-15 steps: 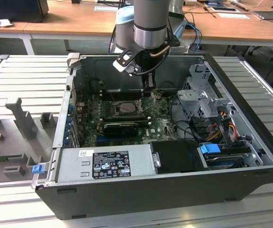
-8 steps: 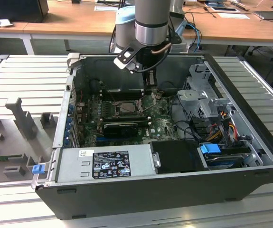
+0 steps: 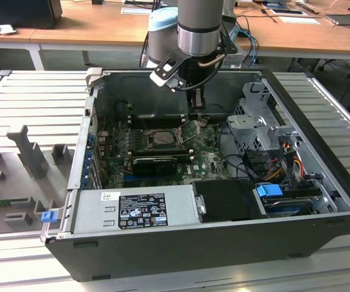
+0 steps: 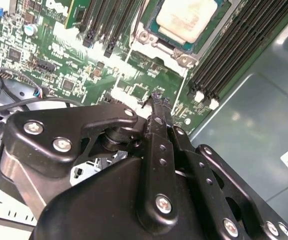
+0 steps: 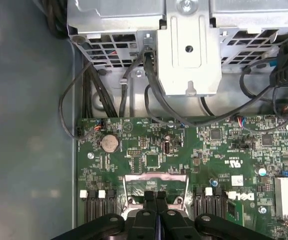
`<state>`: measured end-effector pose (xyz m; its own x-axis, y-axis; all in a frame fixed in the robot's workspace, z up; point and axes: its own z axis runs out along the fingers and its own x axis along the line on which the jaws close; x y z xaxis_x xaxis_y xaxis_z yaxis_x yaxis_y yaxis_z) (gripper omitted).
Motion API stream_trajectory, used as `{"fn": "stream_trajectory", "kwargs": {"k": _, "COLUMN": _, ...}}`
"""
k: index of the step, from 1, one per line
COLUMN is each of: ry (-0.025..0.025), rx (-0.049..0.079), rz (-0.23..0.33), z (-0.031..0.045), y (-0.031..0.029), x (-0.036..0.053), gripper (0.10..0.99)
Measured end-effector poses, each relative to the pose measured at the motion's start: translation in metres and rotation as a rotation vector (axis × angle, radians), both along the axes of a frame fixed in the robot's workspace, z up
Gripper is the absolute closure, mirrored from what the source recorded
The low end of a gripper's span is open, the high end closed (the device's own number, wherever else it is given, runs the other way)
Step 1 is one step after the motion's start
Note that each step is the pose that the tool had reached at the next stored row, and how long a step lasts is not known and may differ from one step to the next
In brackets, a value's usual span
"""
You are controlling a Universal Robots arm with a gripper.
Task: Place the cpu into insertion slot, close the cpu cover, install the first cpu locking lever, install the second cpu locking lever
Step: 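Close the cpu cover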
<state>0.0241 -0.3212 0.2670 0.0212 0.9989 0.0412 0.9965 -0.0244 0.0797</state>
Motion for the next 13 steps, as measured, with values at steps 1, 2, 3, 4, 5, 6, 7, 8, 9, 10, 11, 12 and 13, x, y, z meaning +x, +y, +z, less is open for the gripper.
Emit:
{"fn": "stream_trajectory", "kwargs": {"k": 1, "ry": 0.0001, "rx": 0.0, "rz": 0.0, "z": 0.0, "y": 0.0, "x": 0.0011, "gripper": 0.98}}
{"fn": "stream_trajectory", "kwargs": {"k": 2, "ry": 0.0, "rx": 0.0, "rz": 0.0, "z": 0.0, "y": 0.0, "x": 0.0025, "gripper": 0.98}}
{"fn": "stream_trajectory", "kwargs": {"k": 3, "ry": 0.0, "rx": 0.0, "rz": 0.001, "z": 0.0, "y": 0.0, "x": 0.0038, "gripper": 0.98}}
{"fn": "stream_trajectory", "kwargs": {"k": 4, "ry": 0.0, "rx": 0.0, "rz": 0.001, "z": 0.0, "y": 0.0, "x": 0.0049, "gripper": 0.98}}
{"fn": "stream_trajectory", "kwargs": {"k": 5, "ry": 0.0001, "rx": 0.0, "rz": 0.002, "z": 0.0, "y": 0.0, "x": 0.0055, "gripper": 0.98}}
{"fn": "stream_trajectory", "kwargs": {"k": 6, "ry": 0.0, "rx": 0.0, "rz": 0.002, "z": 0.0, "y": 0.0, "x": 0.0066, "gripper": 0.98}}
{"fn": "stream_trajectory", "kwargs": {"k": 7, "ry": 0.0001, "rx": 0.0, "rz": 0.003, "z": 0.0, "y": 0.0, "x": 0.0084, "gripper": 0.98}}
{"fn": "stream_trajectory", "kwargs": {"k": 8, "ry": 0.0004, "rx": 0.0, "rz": 0.003, "z": 0.0, "y": 0.0001, "x": 0.0113, "gripper": 0.98}}
{"fn": "stream_trajectory", "kwargs": {"k": 9, "ry": 0.0003, "rx": 0.0, "rz": 0.003, "z": 0.0, "y": 0.0001, "x": 0.0129, "gripper": 0.98}}
{"fn": "stream_trajectory", "kwargs": {"k": 10, "ry": 0.0004, "rx": 0.0, "rz": 0.004, "z": 0.0, "y": 0.0001, "x": 0.0141, "gripper": 0.98}}
{"fn": "stream_trajectory", "kwargs": {"k": 11, "ry": 0.0005, "rx": 0.0, "rz": 0.004, "z": 0.0, "y": 0.0001, "x": 0.0161, "gripper": 0.98}}
{"fn": "stream_trajectory", "kwargs": {"k": 12, "ry": 0.0006, "rx": 0.0, "rz": 0.004, "z": 0.0, "y": 0.0002, "x": 0.0189, "gripper": 0.98}}
{"fn": "stream_trajectory", "kwargs": {"k": 13, "ry": 0.0006, "rx": 0.0, "rz": 0.004, "z": 0.0, "y": 0.0001, "x": 0.0198, "gripper": 0.98}}
